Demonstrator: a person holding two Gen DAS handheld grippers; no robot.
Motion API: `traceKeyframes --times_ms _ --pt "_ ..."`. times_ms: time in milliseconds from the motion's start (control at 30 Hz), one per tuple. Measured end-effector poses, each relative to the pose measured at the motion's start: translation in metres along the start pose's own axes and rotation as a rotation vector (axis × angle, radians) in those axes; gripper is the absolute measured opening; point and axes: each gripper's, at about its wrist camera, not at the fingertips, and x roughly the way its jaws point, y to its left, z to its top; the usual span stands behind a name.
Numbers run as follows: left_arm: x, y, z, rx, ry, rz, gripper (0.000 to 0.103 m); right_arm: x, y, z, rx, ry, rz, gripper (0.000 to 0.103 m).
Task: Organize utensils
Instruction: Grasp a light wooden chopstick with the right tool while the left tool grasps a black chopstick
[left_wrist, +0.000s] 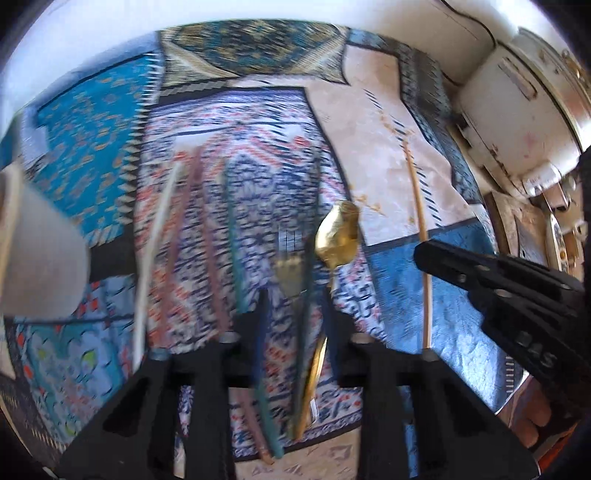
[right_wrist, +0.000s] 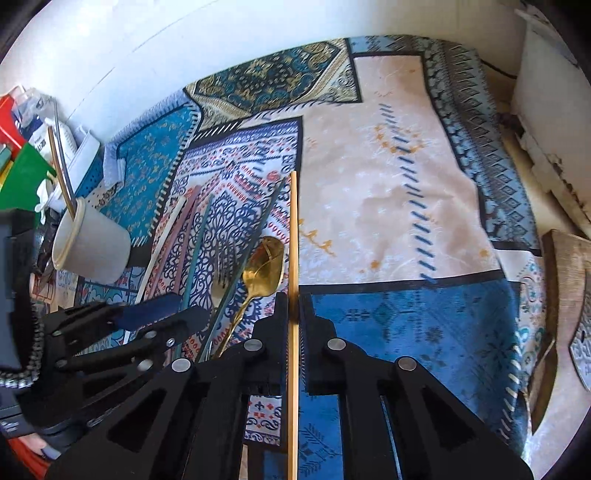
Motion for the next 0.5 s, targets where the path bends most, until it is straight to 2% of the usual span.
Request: traceKeyframes --times_ms 167,500 --pt "0.015 -0.014 0.013 0.04 0.031 -0.007 0.012 -0.009 -0.009 0.003 0.031 -0.024 0.007 0.005" --pt "0.032 -0.027 0.031 0.1 0.047 0.059 0.012 -0.017 -0.014 0.001 0.036 -0.047 0.011 0.005"
